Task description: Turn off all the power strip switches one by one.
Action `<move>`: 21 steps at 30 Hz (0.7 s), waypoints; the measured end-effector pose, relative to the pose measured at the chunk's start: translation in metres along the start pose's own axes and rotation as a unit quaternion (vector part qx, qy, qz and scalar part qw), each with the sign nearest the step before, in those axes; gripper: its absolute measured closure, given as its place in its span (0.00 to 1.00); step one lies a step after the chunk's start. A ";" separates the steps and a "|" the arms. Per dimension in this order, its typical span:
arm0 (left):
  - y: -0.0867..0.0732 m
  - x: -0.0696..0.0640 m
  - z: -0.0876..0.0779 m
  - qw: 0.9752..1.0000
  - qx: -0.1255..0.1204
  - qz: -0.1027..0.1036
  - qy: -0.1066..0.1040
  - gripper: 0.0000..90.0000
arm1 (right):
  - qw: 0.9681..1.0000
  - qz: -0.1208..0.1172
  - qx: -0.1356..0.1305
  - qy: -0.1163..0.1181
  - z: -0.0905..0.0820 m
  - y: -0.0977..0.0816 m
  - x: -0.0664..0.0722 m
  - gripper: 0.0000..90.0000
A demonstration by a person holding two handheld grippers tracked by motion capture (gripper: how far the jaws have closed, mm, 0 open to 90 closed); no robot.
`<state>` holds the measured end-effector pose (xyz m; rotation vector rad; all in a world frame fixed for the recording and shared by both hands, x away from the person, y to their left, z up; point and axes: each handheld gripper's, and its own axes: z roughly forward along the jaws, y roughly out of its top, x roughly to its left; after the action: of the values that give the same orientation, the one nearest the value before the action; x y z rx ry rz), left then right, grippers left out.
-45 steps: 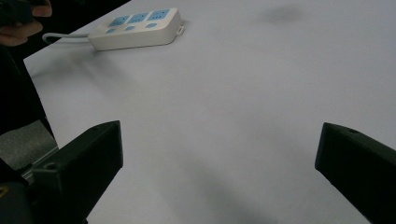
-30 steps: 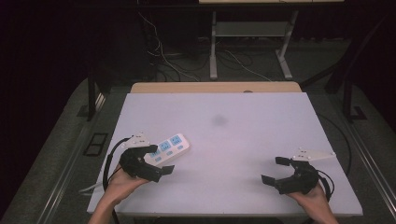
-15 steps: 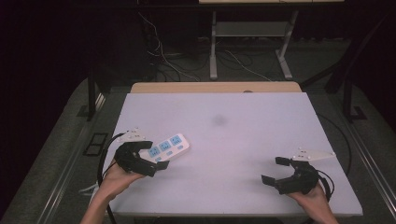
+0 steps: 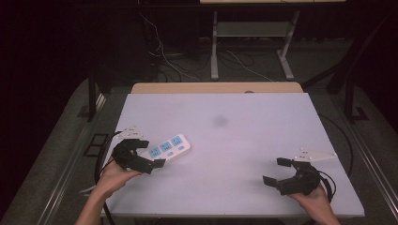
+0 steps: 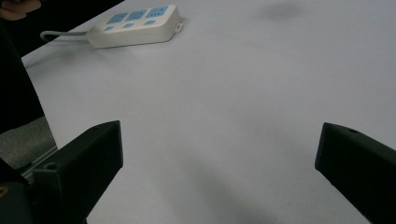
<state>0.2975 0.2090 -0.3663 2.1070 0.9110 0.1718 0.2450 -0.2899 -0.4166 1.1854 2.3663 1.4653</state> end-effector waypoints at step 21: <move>0.012 0.015 0.007 0.998 0.056 0.019 0.011 0.08 | 1.000 0.001 0.000 -0.002 -0.001 -0.001 0.000 0.01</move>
<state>0.3176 0.2093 -0.3649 2.2319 0.9120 0.1661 0.2445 -0.2910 -0.4169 1.1908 2.3632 1.4606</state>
